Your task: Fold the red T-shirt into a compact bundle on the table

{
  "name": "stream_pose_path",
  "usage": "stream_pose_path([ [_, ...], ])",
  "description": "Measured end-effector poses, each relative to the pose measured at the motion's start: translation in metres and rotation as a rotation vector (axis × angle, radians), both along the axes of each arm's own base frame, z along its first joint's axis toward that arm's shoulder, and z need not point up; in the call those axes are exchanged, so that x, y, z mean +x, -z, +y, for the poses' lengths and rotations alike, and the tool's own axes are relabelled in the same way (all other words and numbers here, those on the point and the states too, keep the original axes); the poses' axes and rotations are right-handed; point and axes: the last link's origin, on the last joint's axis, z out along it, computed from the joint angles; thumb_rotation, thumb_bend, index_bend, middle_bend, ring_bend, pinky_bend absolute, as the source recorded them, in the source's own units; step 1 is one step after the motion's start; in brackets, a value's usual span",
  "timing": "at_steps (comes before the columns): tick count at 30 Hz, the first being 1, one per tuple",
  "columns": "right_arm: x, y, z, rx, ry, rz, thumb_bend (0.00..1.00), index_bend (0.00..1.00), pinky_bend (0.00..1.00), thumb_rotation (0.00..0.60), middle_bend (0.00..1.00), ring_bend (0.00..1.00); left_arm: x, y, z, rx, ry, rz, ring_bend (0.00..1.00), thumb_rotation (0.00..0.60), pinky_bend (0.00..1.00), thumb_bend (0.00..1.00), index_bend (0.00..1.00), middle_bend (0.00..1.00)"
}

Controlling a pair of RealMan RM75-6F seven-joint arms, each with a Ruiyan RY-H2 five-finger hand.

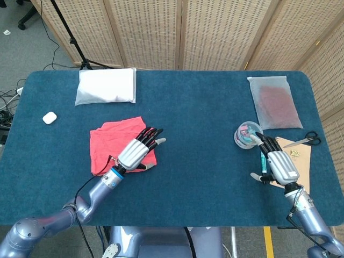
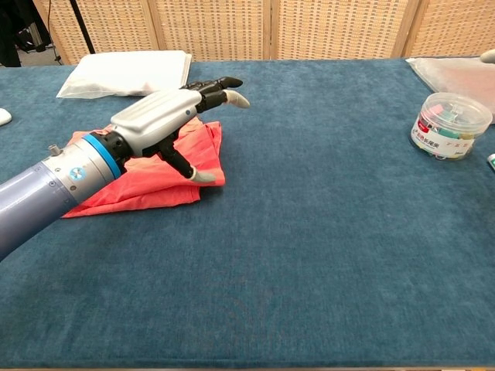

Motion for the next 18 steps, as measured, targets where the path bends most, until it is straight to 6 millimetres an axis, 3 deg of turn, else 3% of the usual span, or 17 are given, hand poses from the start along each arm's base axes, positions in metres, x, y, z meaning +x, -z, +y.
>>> stream_pose_path([
  [6, 0.0, -0.001, 0.0, 0.0, 0.0, -0.004, 0.0, 0.0, 0.0, 0.6, 0.0, 0.0, -0.007, -0.013, 0.0, -0.023, -0.051, -0.029, 0.0, 0.6, 0.0, 0.07, 0.0, 0.0],
  [18, 0.001, 0.001, 0.001, 0.009, -0.003, 0.004, 0.0, 0.0, 0.0, 0.6, 0.0, 0.0, -0.044, -0.052, 0.011, -0.029, -0.227, -0.016, 0.0, 0.6, 0.0, 0.07, 0.0, 0.0],
])
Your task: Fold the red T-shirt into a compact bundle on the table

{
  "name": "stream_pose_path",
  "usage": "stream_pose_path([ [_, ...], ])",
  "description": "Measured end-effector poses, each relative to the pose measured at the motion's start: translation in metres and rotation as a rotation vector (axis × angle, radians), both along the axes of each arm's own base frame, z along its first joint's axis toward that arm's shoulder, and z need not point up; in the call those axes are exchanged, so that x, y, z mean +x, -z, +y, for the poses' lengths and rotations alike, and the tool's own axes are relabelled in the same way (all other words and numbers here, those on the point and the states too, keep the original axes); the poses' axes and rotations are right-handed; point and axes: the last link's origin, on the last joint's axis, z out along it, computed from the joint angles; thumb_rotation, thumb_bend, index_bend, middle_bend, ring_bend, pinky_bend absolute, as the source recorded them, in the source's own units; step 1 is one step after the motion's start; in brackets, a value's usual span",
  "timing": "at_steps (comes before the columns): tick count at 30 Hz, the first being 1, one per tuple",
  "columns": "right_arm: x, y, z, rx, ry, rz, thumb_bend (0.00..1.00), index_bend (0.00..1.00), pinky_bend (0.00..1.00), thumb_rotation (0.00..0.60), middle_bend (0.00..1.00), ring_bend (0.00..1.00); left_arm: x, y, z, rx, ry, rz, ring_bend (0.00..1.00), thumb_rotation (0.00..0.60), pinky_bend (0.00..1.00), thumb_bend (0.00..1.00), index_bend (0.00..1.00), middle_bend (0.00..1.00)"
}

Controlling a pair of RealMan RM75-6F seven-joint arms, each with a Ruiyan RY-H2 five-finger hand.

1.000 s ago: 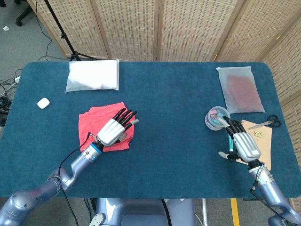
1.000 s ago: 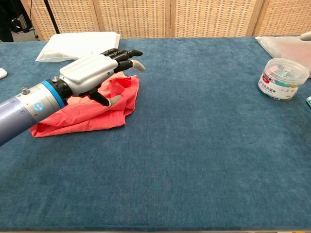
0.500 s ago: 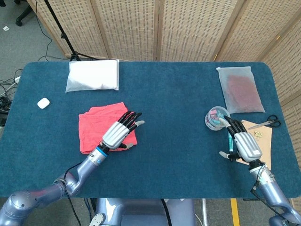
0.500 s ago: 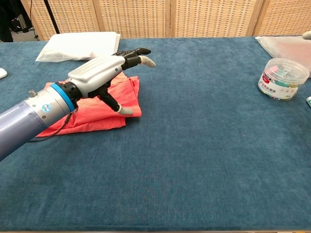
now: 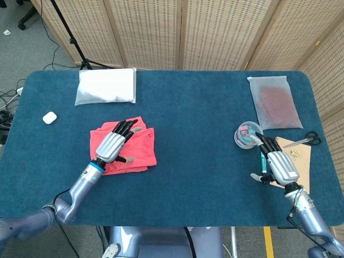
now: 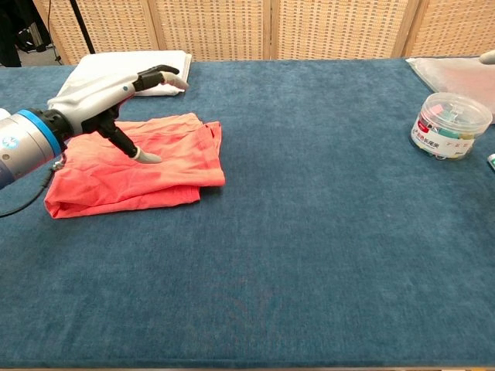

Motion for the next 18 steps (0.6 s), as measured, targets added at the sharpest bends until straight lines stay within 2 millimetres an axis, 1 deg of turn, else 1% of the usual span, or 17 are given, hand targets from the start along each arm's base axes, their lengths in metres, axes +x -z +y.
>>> stream_pose_path([
  [4, 0.001, 0.001, 0.001, 0.002, -0.003, 0.005, 0.0, 0.0, 0.0, 0.6, 0.0, 0.0, -0.001, 0.007, -0.005, -0.031, -0.016, 0.031, 0.0, 0.6, 0.0, 0.07, 0.0, 0.0],
  [8, 0.001, 0.001, 0.001, -0.001, 0.0, 0.003, 0.0, 0.0, 0.0, 0.6, 0.0, 0.0, 0.002, 0.024, -0.014, -0.071, -0.004, 0.072, 0.0, 0.6, 0.0, 0.07, 0.0, 0.0],
  [11, 0.0, 0.0, 0.001, -0.002, 0.002, 0.002, 0.0, 0.0, 0.0, 0.6, 0.0, 0.0, 0.003, 0.03, -0.019, -0.079, 0.007, 0.089, 0.0, 0.6, 0.0, 0.07, 0.0, 0.0],
  [15, 0.0, 0.0, 0.001, 0.0, 0.0, 0.001, 0.0, 0.0, 0.0, 0.6, 0.0, 0.0, 0.002, 0.032, -0.021, -0.081, 0.004, 0.098, 0.0, 0.6, 0.0, 0.07, 0.0, 0.0],
  [18, 0.001, -0.002, 0.001, -0.002, -0.002, -0.003, 0.0, 0.0, 0.0, 0.6, 0.0, 0.0, 0.003, 0.028, -0.02, -0.07, 0.002, 0.077, 0.0, 0.6, 0.0, 0.07, 0.0, 0.0],
])
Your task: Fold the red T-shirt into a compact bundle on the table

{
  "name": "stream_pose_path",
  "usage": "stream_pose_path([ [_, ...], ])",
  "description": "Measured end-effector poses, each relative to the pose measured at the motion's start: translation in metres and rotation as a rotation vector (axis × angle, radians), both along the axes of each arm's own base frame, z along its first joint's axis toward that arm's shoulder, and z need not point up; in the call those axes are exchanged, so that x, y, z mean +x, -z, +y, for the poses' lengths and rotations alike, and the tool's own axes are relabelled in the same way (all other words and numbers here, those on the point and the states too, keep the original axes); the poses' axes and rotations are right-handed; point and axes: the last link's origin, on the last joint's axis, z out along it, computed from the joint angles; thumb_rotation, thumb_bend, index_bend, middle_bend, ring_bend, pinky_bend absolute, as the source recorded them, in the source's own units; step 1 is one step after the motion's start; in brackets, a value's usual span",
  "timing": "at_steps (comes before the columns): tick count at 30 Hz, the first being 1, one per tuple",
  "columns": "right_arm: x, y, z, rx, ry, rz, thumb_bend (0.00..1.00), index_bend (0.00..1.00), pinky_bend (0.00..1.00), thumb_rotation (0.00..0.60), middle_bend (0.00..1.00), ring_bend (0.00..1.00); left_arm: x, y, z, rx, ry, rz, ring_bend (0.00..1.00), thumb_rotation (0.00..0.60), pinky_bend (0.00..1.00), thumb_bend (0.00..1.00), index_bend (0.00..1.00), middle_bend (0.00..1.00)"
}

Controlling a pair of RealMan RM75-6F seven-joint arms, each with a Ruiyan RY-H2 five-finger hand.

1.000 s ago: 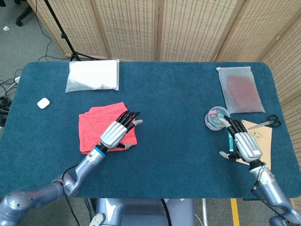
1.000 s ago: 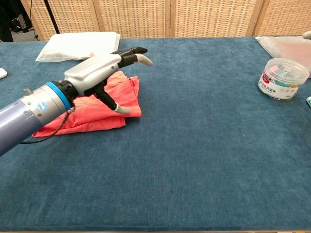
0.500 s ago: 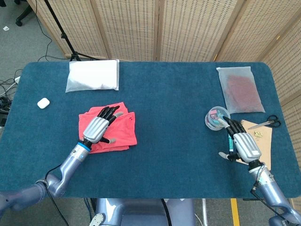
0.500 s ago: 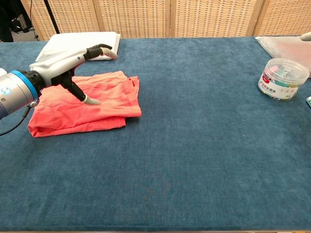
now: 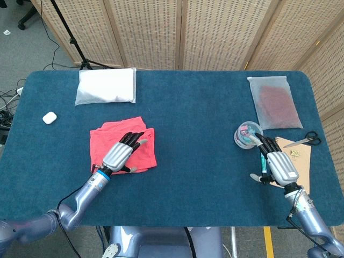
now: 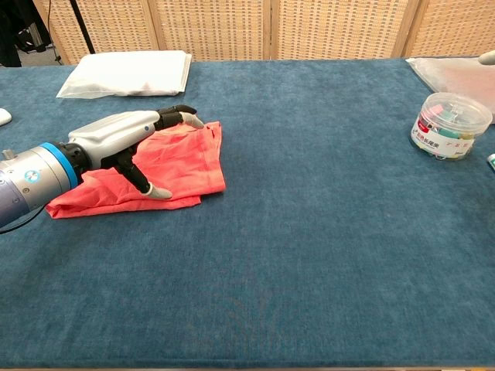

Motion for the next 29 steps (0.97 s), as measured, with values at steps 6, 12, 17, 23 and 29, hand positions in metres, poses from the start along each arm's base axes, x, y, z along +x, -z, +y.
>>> stream_pose_path([
  [6, 0.002, -0.002, 0.002, -0.002, -0.008, -0.009, 0.0, 0.0, 0.0, 0.6, 0.0, 0.0, 0.004, -0.02, 0.002, 0.032, -0.003, -0.058, 0.0, 0.6, 0.0, 0.07, 0.0, 0.0],
  [12, 0.004, -0.006, 0.004, -0.01, -0.02, -0.02, 0.0, 0.0, 0.0, 0.6, 0.0, 0.0, 0.002, -0.059, 0.002, 0.089, -0.026, -0.115, 0.0, 0.6, 0.0, 0.05, 0.0, 0.0],
  [17, 0.005, -0.011, 0.004, -0.054, -0.036, 0.012, 0.0, 0.0, 0.0, 0.6, 0.0, 0.0, -0.015, -0.1, -0.01, 0.163, -0.089, -0.1, 0.0, 0.6, 0.0, 0.01, 0.0, 0.0],
  [23, 0.003, -0.017, 0.004, -0.178, -0.051, 0.136, 0.0, 0.0, 0.0, 0.6, 0.0, 0.0, -0.04, -0.144, -0.044, 0.295, -0.193, -0.019, 0.0, 0.6, 0.0, 0.01, 0.0, 0.0],
  [29, 0.0, -0.022, 0.006, -0.322, -0.012, 0.255, 0.0, 0.0, 0.0, 0.6, 0.0, 0.0, -0.07, -0.177, -0.08, 0.45, -0.301, 0.053, 0.0, 0.6, 0.0, 0.04, 0.0, 0.0],
])
